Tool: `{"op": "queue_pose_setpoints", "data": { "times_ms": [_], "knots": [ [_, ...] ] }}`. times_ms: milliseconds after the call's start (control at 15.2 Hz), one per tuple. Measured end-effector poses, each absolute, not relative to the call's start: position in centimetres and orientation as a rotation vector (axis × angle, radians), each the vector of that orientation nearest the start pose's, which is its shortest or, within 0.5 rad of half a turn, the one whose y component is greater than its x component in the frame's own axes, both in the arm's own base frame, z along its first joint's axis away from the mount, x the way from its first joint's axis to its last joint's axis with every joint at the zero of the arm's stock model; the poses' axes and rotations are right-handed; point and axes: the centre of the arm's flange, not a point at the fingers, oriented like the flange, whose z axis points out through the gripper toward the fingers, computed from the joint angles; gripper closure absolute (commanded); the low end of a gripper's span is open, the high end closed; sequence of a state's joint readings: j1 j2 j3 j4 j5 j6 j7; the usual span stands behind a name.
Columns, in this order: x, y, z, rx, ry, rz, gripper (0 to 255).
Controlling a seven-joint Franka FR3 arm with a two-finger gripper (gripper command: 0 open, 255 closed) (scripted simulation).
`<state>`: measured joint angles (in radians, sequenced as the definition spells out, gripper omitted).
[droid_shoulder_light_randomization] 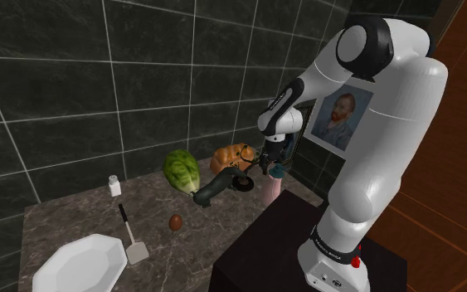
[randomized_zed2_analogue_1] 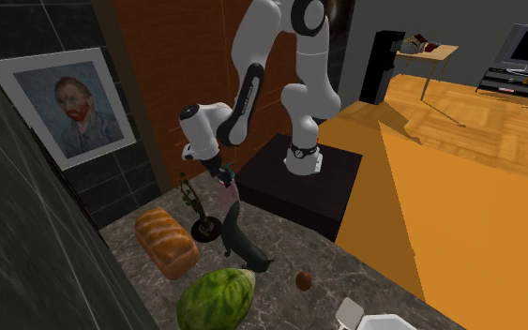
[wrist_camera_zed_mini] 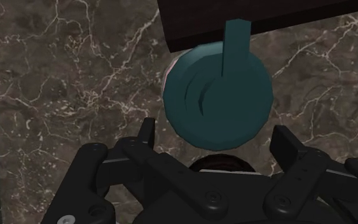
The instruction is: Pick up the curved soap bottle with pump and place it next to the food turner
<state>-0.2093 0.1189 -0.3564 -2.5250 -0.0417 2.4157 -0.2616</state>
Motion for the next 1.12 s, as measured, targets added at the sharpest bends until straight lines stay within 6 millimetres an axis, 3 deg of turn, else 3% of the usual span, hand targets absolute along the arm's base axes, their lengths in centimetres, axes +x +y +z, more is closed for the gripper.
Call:
{"op": "queue_pose_setpoints", "data": {
  "times_ms": [198,528,594,1122],
  "knots": [
    [36.64,-23.83,20.63,-3.064,0.42,0.356,0],
    [36.6,-23.76,20.44,-3.064,0.42,0.355,0],
    [36.6,-23.76,20.44,-3.064,0.42,0.355,255],
    [36.65,-23.82,20.52,-3.065,0.42,0.351,255]
  ]
}}
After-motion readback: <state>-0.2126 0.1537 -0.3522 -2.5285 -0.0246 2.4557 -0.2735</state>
